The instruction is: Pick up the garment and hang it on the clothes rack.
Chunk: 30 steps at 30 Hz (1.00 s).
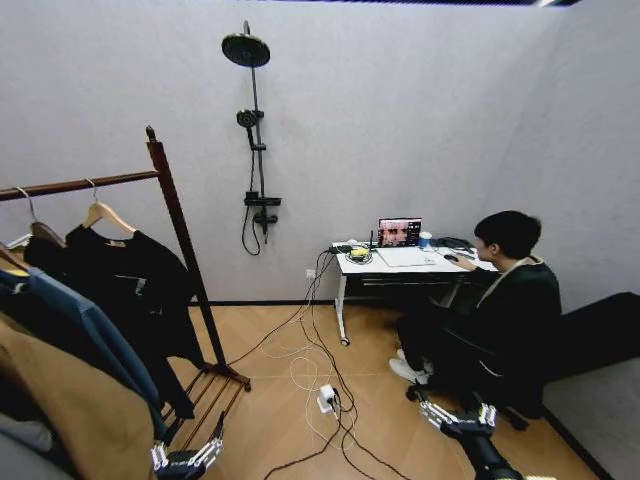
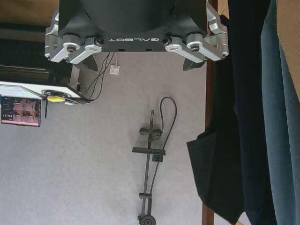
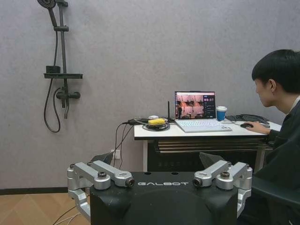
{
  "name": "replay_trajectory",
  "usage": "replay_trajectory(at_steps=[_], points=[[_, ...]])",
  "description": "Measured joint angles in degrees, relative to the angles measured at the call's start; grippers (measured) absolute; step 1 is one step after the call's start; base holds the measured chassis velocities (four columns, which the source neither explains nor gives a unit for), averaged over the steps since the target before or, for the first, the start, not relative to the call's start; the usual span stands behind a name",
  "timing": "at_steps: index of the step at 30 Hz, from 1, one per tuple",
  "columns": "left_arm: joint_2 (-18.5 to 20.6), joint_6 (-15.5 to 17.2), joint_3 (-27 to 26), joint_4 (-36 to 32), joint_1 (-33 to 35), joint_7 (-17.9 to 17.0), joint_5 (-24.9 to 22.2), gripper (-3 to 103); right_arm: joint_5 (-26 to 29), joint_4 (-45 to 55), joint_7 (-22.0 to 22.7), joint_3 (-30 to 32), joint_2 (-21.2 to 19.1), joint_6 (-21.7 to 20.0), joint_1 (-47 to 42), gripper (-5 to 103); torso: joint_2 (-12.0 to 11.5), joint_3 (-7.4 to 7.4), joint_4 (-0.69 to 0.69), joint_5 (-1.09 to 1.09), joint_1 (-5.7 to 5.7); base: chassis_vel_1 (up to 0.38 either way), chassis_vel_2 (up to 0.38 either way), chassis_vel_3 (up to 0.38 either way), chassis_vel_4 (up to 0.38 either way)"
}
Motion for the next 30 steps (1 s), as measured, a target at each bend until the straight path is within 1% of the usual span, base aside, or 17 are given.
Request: replay_trajectory(at_steps=[6,14,17,21,22,25,30], points=[[0.0,0.0,0.0,0.0,0.0,0.0,0.0,100,0.0,0.0,0.0,0.0,0.0,0.0,0.0,100,0.0,0.00,0.01,-0.01,0.03,-0.038,-0.084,0.050,0.110],[0.0,0.0,0.0,0.0,0.0,0.0,0.0,100,0.0,0.0,0.0,0.0,0.0,0.0,0.0,100,0.0,-0.01,0.01,0.01,-0.04,-0.081,-0.297,0.082,0.280],[0.0,0.0,0.0,0.0,0.0,0.0,0.0,100,0.0,0.0,0.0,0.0,0.0,0.0,0.0,100,0.0,-0.01,-0.01,0.05,-0.05,-0.094,-0.233,0.099,0.271],[0.0,0.0,0.0,0.0,0.0,0.0,0.0,100,0.0,0.0,0.0,0.0,0.0,0.0,0.0,100,0.0,0.00,0.00,0.00,-0.03,-0.040,-0.143,0.082,-0.009],[0.0,0.0,0.0,0.0,0.0,0.0,0.0,100,0.0,0.0,0.0,0.0,0.0,0.0,0.0,100,0.0,0.00,0.02,0.02,-0.03,0.000,0.000,0.000,0.000],[0.0,0.0,0.0,0.0,0.0,0.0,0.0,100,0.0,0.0,0.0,0.0,0.0,0.0,0.0,100,0.0,0.00,0.01,-0.03,0.01,0.018,0.055,-0.012,-0.039],[0.0,0.0,0.0,0.0,0.0,0.0,0.0,100,0.0,0.0,0.0,0.0,0.0,0.0,0.0,100,0.0,0.00,0.00,-0.01,0.02,0.019,0.071,-0.035,-0.073]])
